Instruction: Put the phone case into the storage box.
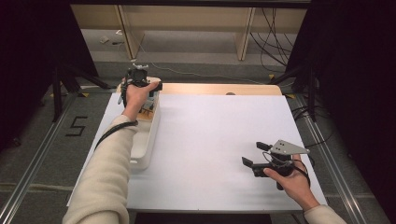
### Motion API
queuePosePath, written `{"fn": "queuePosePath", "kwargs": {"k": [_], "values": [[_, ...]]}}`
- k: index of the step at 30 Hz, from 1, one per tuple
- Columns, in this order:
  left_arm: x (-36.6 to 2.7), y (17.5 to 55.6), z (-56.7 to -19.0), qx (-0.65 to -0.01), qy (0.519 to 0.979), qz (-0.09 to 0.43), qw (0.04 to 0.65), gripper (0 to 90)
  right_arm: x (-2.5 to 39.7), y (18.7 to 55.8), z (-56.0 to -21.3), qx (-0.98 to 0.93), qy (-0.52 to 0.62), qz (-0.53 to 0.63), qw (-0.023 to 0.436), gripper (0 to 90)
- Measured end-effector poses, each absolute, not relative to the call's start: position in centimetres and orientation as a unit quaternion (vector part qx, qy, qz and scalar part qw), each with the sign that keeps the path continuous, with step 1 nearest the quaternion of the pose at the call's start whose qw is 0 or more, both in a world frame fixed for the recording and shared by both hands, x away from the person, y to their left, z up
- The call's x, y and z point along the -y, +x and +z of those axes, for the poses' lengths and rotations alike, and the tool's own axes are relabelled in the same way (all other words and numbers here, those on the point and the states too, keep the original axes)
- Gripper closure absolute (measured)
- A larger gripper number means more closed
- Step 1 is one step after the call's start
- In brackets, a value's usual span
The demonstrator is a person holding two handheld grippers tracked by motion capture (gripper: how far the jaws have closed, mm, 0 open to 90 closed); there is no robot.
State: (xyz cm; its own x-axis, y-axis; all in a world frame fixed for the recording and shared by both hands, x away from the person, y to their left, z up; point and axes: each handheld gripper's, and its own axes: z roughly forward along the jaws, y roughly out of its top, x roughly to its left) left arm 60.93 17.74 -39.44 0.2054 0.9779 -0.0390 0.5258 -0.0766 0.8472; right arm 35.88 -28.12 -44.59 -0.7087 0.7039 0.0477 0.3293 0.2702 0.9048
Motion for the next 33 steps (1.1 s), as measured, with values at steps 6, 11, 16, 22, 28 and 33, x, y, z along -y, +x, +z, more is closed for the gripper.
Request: {"fn": "queuePosePath", "kwargs": {"k": [6, 11, 16, 22, 28, 33], "values": [[-17.75, 60.89, -39.65, -0.559, 0.674, 0.291, 0.386, 10.4, 28.11, 35.88, -44.61, -0.775, 0.333, 0.504, 0.186, 15.4], [-17.89, 60.87, -39.54, -0.561, 0.673, 0.289, 0.387, 10.4, 28.09, 35.86, -44.60, -0.776, 0.333, 0.503, 0.186, 15.4], [-17.92, 60.86, -39.55, -0.560, 0.673, 0.287, 0.387, 10.3, 28.05, 35.85, -44.59, -0.776, 0.333, 0.503, 0.185, 15.4], [-17.85, 60.89, -39.60, -0.561, 0.674, 0.287, 0.385, 10.3, 28.03, 35.85, -44.60, -0.776, 0.332, 0.503, 0.185, 15.4], [-17.85, 60.85, -39.67, -0.562, 0.674, 0.287, 0.384, 10.2, 28.05, 35.87, -44.61, -0.776, 0.332, 0.504, 0.185, 15.4], [-17.91, 60.79, -39.74, -0.561, 0.675, 0.286, 0.385, 10.1, 28.02, 35.85, -44.61, -0.776, 0.332, 0.504, 0.184, 15.4]]}}
